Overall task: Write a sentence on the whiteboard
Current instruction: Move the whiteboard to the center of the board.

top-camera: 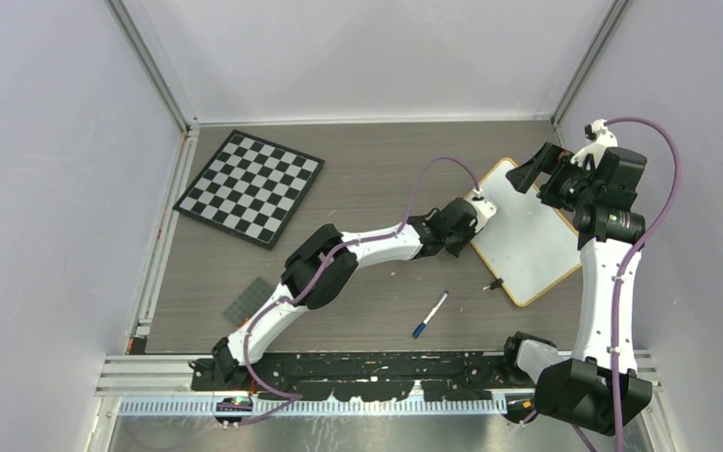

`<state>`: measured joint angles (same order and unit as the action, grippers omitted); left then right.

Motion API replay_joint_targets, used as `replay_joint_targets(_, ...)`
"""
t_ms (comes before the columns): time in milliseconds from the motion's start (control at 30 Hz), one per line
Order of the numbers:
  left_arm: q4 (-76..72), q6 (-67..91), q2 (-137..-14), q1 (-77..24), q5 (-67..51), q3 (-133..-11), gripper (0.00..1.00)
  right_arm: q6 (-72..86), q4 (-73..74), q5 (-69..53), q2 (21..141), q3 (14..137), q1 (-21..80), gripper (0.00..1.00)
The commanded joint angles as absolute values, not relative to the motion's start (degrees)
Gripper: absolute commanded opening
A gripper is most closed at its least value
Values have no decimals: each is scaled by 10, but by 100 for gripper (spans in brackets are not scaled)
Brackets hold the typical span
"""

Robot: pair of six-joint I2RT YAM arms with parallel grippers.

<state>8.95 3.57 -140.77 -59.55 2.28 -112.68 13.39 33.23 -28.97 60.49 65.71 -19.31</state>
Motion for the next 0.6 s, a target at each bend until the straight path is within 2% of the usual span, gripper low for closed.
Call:
replay_joint_targets(0,103,67,-1348,-562,159,-1065,0,156,306,-270,594,660,-196,100)
replay_joint_targets(167,121,106,-1295,-543,259,-987,0,166,292,-273,604,650,-195,100)
replay_joint_targets(400,180,185,-1238,-485,300,-899,0,193,241,-318,617,621,-195,100)
replay_joint_targets(567,163,237,-1207,-466,357,-829,0,174,255,-312,629,623,-194,99)
